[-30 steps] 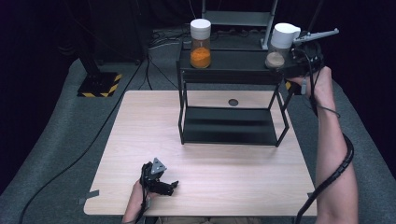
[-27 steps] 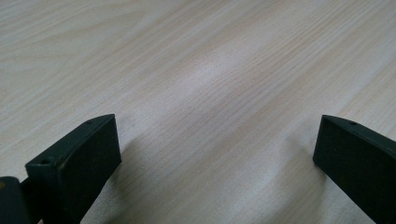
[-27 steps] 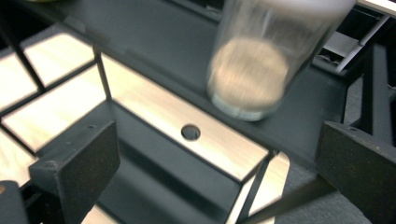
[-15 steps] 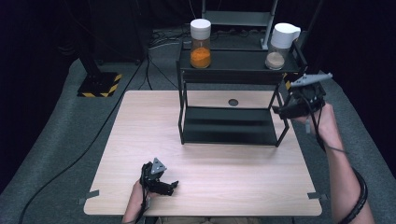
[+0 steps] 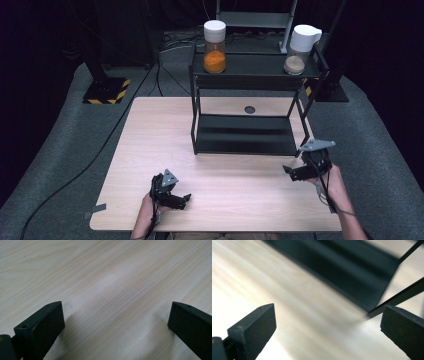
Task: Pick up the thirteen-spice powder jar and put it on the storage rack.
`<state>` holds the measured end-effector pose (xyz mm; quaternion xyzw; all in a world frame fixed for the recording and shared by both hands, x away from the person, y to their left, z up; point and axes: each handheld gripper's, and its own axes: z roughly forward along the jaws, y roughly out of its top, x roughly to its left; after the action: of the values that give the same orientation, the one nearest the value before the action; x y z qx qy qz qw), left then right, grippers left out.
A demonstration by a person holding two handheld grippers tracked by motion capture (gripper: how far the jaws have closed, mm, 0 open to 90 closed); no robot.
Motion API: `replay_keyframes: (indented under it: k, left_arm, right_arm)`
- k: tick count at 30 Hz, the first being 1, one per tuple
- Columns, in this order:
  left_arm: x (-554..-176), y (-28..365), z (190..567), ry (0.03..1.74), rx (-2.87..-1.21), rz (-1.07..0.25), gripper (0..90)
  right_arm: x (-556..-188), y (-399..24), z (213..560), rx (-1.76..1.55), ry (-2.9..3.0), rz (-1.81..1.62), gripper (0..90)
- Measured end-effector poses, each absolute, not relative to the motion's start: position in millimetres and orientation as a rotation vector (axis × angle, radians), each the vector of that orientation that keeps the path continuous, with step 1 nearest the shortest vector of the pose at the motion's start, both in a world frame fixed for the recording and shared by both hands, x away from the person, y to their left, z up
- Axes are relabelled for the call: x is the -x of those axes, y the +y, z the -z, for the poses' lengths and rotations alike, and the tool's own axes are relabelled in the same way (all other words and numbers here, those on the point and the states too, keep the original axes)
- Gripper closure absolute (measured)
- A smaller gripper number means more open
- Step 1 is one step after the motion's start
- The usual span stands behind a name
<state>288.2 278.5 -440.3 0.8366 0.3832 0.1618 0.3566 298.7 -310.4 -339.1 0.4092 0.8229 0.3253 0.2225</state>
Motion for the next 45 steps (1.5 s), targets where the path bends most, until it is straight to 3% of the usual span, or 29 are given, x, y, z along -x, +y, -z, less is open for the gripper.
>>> replay_keyframes:
  k: [7,14,45]
  left_arm:
    - [-288.2,278.5,440.4,0.989,-2.16,-0.418,0.1]
    - [-288.2,278.4,440.3,0.99,-2.16,-0.418,0.1]
    - [-287.6,278.1,440.4,0.992,-2.16,-0.421,0.1]
  right_arm:
    - [-279.1,-318.8,405.9,-1.225,2.251,-0.991,0.0]
    - [-263.8,-324.1,435.2,-1.23,2.181,-1.059,0.0]
    - [-258.4,-315.6,443.4,-1.256,2.116,-1.028,0.3]
